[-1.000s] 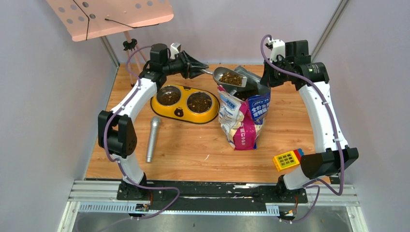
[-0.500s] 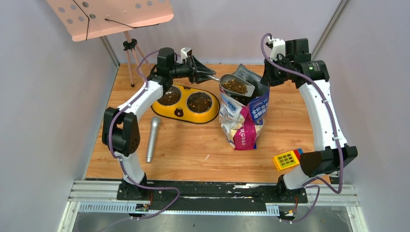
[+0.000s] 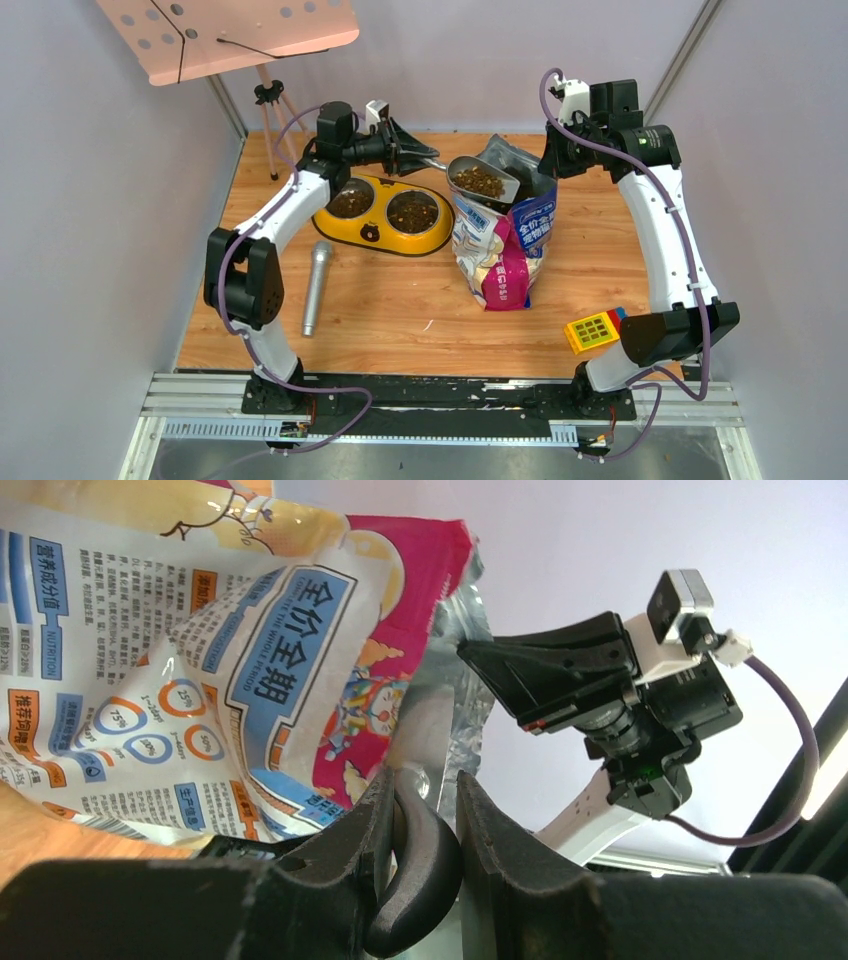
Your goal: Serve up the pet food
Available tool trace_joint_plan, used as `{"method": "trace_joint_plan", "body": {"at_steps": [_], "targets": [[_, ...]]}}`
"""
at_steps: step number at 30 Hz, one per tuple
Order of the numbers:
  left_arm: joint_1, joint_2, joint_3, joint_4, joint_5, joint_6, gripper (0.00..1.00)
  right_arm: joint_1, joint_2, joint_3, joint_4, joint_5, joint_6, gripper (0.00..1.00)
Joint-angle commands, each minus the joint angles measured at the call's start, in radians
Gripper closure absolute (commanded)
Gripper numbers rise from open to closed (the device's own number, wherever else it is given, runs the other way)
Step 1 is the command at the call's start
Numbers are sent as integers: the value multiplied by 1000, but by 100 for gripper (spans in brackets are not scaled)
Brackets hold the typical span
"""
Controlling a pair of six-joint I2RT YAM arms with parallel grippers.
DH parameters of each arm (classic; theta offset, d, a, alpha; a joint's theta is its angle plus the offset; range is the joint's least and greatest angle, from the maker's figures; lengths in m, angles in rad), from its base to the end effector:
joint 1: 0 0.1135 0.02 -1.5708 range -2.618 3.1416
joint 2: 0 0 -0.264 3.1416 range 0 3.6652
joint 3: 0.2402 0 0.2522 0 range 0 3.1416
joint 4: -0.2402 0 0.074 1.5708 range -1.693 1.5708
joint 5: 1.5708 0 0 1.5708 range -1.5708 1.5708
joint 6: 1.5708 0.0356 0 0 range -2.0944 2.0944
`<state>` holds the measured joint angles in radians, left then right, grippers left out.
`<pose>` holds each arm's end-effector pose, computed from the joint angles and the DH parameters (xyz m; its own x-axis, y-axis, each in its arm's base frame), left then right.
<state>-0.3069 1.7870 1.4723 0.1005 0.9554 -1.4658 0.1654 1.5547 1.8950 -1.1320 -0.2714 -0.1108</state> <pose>0.3921 -0.1548 0.3325 -0.9511 -0.3008 0.0702 -0.1035 0.0963 -0.9900 0.2970 0.0593 0.4387 -0.6595 -0.2181 -0.7194 -0.4199 0.9007 0.1119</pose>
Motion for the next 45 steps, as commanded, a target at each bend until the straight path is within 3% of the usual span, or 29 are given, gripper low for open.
{"method": "trace_joint_plan", "body": {"at_steps": [1,12,26,36,45], "targets": [[25,-128,-11,-14,3,55,100,2,-35,9,106,-17,24,100],[186,-302,-176,-93,-11,88,100,3,-70,-11,135,-3,36,100],[605,-464,-421,-46,-22,43,100,2,-67,-8,140,-23,46,100],[746,-512,-624,40,-110,135,100,2,-65,-11,152,-58,59,100],[759,-449,-553,-56,-244,366,100,3,-104,-52,151,-66,59,100]]}}
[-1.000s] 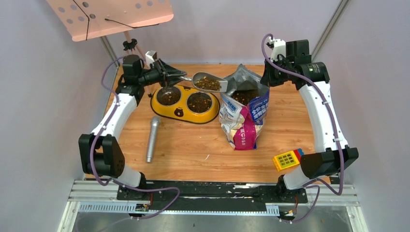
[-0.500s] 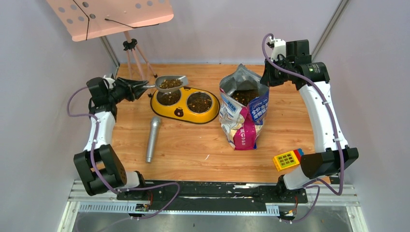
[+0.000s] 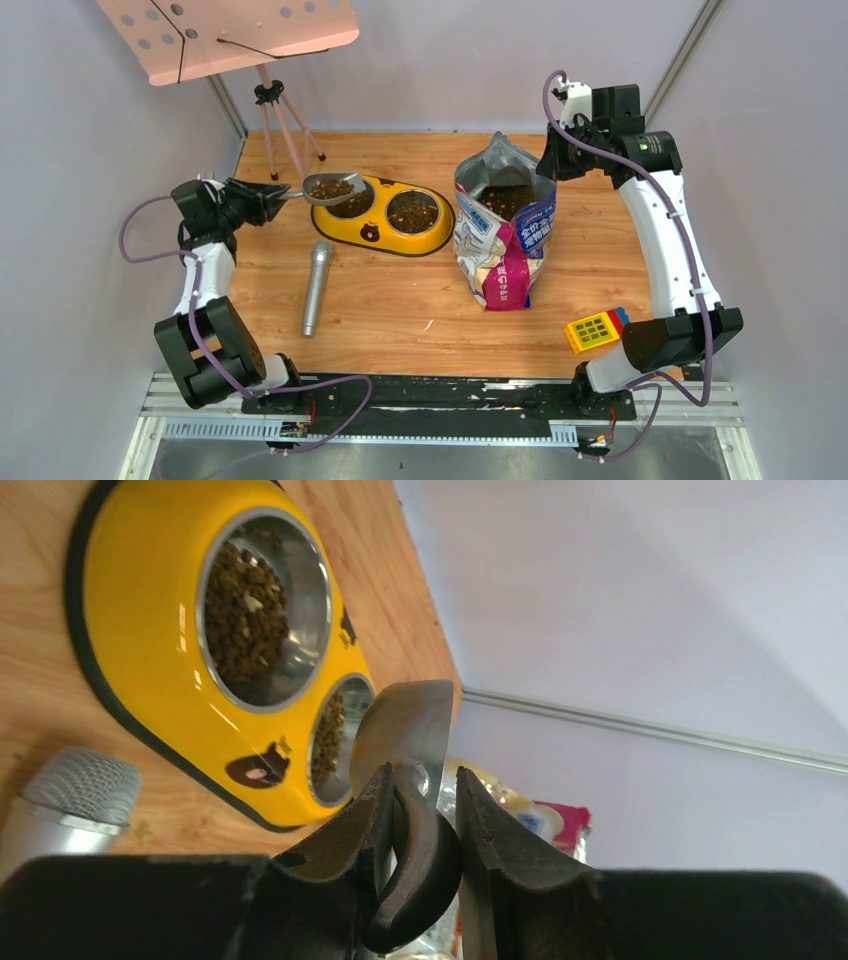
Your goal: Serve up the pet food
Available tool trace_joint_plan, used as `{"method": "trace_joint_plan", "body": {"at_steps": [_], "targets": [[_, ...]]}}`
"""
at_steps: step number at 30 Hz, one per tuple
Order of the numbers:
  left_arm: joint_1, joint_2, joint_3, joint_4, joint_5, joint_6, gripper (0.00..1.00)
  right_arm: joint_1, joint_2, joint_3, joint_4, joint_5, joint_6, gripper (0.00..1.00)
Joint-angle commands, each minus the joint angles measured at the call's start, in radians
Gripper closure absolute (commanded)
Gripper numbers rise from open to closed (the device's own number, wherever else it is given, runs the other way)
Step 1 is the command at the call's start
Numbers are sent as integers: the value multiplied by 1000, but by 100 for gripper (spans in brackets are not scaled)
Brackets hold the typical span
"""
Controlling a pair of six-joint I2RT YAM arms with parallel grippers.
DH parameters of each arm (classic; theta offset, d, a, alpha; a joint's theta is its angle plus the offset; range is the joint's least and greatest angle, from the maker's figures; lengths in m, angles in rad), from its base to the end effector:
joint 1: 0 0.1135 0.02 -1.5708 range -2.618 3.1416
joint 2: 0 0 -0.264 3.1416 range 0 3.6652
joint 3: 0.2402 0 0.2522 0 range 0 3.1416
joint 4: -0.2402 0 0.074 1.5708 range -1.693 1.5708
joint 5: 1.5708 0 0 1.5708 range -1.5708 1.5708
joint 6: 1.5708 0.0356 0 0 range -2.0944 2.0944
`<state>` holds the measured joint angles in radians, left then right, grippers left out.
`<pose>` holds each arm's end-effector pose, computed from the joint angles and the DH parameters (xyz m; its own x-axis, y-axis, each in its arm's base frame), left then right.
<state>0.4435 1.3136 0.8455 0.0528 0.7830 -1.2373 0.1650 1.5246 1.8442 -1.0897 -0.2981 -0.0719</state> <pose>0.2721 0.1015 0.2718 -0.3828 -0.9233 -0.0306 -0.2531 0.1367 -0.9577 0.2933 0.0594 0.4359 -0.6588 -0.1793 -0.7307 -0.4134 0.8977 0.1524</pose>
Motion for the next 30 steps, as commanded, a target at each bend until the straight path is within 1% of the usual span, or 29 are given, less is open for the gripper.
{"method": "trace_joint_plan", "body": {"at_steps": [1,2,3,7,15,20,30], "targets": [[9,39,93,-28,-90,177,100,3,-80,-6,108,-39,19,100],[9,47,101,-74,-127,192,100,3,-87,-11,108,-37,18,100],[8,65,111,-81,-138,213,100,4,-94,-16,107,-35,19,100],[8,126,134,-64,-165,238,100,3,-120,-34,106,-21,15,100],[6,233,273,-189,-207,371,100,1,-174,-77,104,3,-6,100],[-2,294,343,-248,-252,442,100,2,-170,-64,104,2,-6,100],[-83,380,464,-330,-282,537,100,2,-172,-60,101,8,-11,100]]}}
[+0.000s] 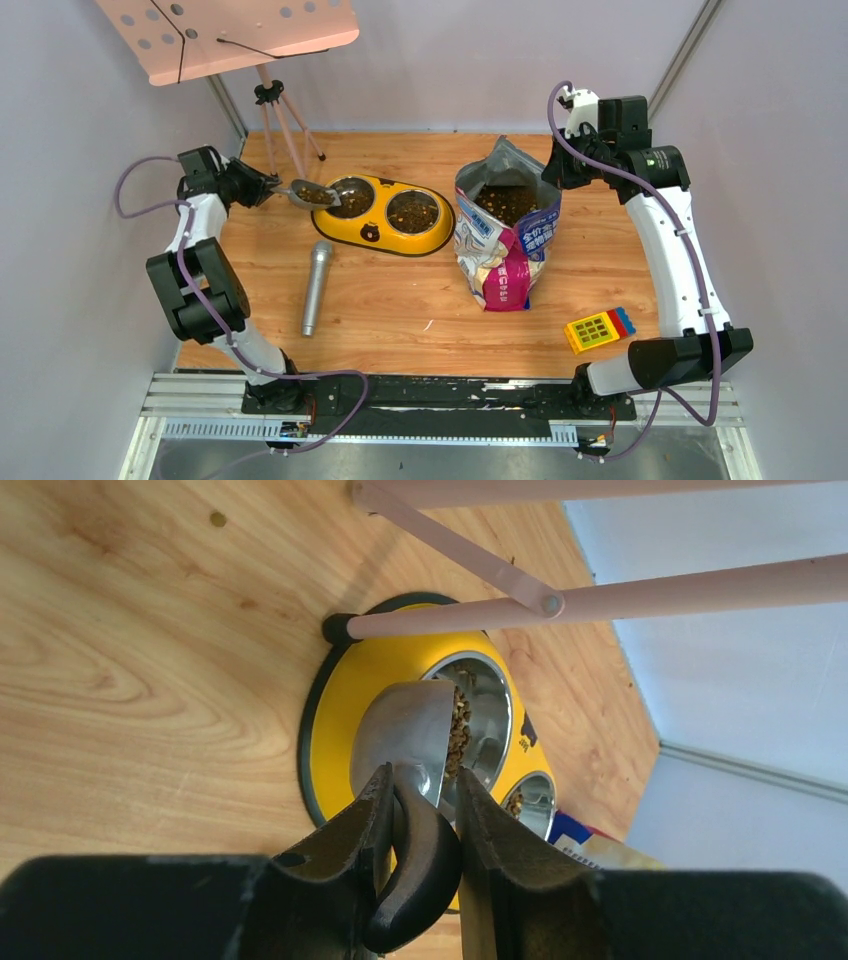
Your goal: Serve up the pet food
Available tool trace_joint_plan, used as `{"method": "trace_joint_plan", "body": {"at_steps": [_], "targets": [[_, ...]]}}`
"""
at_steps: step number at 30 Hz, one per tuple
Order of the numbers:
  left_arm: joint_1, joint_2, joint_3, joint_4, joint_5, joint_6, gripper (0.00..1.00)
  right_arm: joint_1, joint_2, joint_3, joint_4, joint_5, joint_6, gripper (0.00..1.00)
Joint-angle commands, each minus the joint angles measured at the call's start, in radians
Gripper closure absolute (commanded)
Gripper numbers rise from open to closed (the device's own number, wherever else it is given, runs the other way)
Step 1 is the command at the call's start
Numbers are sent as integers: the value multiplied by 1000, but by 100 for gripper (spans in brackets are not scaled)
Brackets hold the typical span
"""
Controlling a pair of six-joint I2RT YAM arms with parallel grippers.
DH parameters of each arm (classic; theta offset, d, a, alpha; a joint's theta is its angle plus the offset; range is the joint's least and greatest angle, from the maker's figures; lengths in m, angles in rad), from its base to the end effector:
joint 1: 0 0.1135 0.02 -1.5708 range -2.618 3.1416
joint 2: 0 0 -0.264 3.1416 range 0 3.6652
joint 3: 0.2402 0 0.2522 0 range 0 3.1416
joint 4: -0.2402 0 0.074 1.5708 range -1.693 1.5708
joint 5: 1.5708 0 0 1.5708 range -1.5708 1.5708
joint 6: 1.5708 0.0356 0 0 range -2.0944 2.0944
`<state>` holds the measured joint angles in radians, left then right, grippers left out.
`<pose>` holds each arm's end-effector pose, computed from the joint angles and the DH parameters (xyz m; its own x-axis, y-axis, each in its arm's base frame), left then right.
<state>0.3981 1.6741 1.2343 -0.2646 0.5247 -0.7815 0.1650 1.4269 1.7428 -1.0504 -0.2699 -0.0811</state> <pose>0.3519 0.1287 0.2582 -0.4353 -0.8444 -0.3124 -0.4088 0.4945 -0.7670 0.2714 0.0548 0.4353 -0.6303 -0.1841 -0.7542 -0.4059 0.9063 0.1180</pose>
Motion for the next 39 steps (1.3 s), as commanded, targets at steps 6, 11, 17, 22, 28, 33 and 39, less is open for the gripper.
{"method": "trace_joint_plan", "body": {"at_steps": [6,11,17,22,28,33,39], "targets": [[-105,50,125,-31,-46,93,100,1,-87,26,60,-20,-5,100],[-136,52,132,-19,-60,80,100,2,-98,15,61,-15,-8,100],[-135,32,131,-39,-90,112,100,2,-93,23,61,-15,-6,100],[-135,11,127,-46,-117,137,100,1,-92,22,60,-20,-5,100],[-135,-21,127,-55,-181,183,100,1,-104,7,61,-15,-8,100],[-136,-33,134,-48,-204,209,100,2,-109,2,64,-13,-9,100],[-135,-39,155,-58,-231,227,100,0,-109,-2,66,-14,-13,100]]}}
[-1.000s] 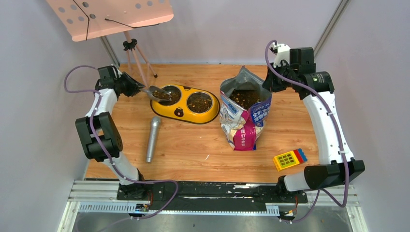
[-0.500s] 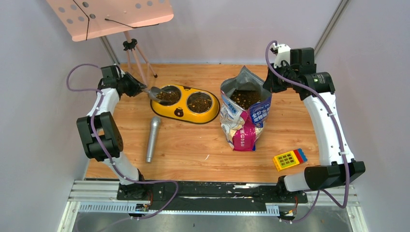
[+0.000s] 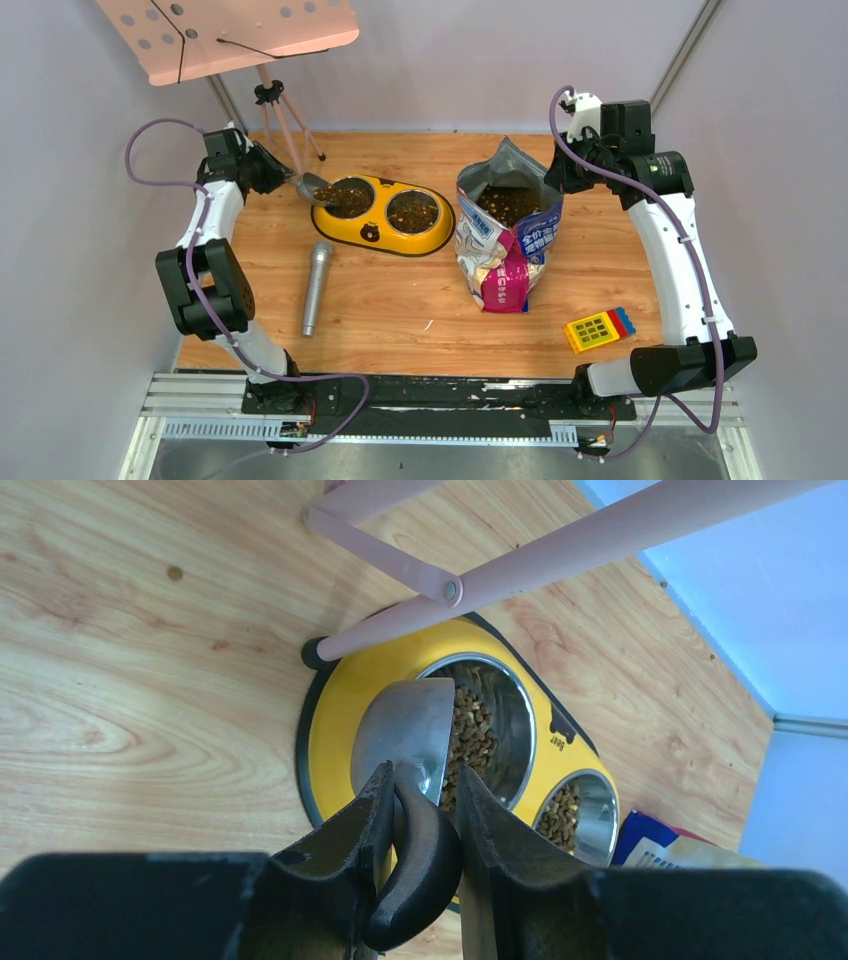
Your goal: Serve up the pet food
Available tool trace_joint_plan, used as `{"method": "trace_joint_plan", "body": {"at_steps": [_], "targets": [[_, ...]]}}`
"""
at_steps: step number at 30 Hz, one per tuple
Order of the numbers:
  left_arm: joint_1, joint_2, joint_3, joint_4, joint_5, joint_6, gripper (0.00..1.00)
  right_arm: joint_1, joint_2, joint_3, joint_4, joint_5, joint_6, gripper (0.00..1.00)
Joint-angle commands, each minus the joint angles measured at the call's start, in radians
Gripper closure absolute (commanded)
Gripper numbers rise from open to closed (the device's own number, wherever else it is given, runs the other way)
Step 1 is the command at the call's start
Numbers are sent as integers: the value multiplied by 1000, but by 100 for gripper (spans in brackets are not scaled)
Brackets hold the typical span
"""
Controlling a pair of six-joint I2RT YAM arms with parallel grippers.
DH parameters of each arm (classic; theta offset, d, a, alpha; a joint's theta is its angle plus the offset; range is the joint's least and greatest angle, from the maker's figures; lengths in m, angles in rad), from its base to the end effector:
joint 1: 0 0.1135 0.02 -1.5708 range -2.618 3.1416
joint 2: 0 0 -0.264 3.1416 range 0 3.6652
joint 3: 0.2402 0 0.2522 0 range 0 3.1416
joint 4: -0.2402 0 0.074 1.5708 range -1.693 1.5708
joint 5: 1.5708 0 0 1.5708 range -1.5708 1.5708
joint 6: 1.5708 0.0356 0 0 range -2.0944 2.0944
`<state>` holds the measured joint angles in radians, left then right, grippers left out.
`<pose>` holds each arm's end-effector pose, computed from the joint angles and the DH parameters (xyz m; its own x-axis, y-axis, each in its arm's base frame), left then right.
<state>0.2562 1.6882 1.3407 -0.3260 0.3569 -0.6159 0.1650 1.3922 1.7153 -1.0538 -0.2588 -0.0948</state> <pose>0.3762 0.0857 0.2817 -0.5080 -0.6926 -0.5121 -0.3267 0.7050 -0.6294 0.2619 0.0529 0.4356 -0.6225 -0.1964 -0.7575 -0.4075 0.9078 0.0995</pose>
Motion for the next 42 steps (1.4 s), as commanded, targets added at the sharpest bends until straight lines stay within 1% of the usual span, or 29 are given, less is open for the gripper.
{"method": "trace_joint_plan", "body": {"at_steps": [1,9,15,22,31,42], "targets": [[7,-58,50,3,-67,67,100,1,-74,25,70,-27,1,100],[6,-80,44,-1,-79,82,100,1,-65,27,74,-33,0,100],[6,-100,32,-15,-46,87,100,1,-63,23,77,-38,0,100],[3,-154,-30,-8,25,48,100,0,-67,21,79,-43,3,100],[-1,-198,-86,1,40,34,100,2,-60,24,82,-53,6,100],[-1,-238,-69,-20,-21,83,100,1,-70,28,81,-56,16,100]]}}
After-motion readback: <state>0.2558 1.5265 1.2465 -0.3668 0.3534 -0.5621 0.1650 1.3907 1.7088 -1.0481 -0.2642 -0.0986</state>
